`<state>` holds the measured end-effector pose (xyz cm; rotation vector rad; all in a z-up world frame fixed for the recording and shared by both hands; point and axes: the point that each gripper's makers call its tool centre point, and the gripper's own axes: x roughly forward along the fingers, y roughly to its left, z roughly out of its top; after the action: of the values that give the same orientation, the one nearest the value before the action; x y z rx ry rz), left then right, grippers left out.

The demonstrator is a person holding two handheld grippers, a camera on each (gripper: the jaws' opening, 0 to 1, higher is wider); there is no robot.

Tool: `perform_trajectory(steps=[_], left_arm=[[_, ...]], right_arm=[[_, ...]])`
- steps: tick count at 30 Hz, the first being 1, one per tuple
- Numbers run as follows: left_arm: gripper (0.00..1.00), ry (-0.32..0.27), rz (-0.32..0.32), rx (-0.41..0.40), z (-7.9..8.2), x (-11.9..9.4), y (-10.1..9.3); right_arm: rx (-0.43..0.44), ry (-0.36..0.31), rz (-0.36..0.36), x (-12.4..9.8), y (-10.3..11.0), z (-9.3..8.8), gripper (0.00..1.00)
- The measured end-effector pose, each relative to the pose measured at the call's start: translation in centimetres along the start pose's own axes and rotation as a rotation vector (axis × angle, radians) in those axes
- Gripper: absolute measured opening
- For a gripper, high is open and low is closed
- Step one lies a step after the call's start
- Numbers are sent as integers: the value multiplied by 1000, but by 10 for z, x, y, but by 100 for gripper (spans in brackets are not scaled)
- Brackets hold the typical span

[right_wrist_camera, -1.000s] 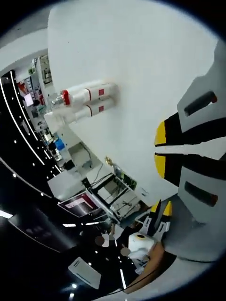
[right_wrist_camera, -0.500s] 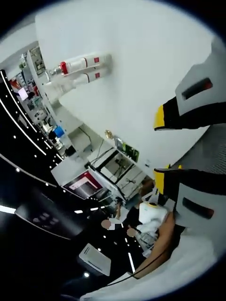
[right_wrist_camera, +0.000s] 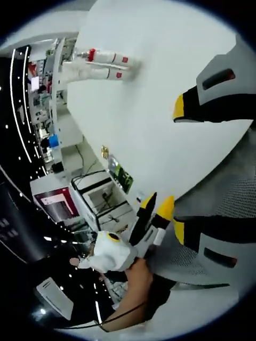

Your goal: Arrange the skincare products in the storage area until every visible bottle or jar stands upright without overlapping.

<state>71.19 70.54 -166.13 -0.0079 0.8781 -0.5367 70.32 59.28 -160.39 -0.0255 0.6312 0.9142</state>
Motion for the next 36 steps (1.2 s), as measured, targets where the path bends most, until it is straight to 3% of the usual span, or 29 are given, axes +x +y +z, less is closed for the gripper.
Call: perform_trajectory(steps=[1, 3, 5, 10, 12, 15, 19, 28, 36], left_arm=[[37, 0, 23, 13, 3, 1, 12], [38, -7, 41, 12, 7, 3, 23], [39, -22, 77, 13, 14, 3, 47], [69, -65, 178, -51, 30, -2, 98], [73, -96, 215, -92, 39, -4, 120], [82, -115, 262, -152, 46, -3, 149], [98, -87, 318, -219, 45, 4, 180], [97, -32, 351, -295, 37, 21, 214], [90, -29, 365, -299, 28, 32, 231]], right_arm=[[-48, -50, -17, 1, 2, 8, 64], [-107, -28, -76, 1, -2, 5, 64], [-124, -20, -113, 1, -4, 4, 69], [-145, 6, -197, -1, -19, -6, 72], [-197, 42, -264, -2, -35, -8, 69], [-159, -1, -263, 0, -35, 0, 66], [-199, 22, -296, -1, -37, -3, 66], [-302, 59, -320, 2, -37, -5, 64], [-285, 44, -329, -2, -41, -1, 60]])
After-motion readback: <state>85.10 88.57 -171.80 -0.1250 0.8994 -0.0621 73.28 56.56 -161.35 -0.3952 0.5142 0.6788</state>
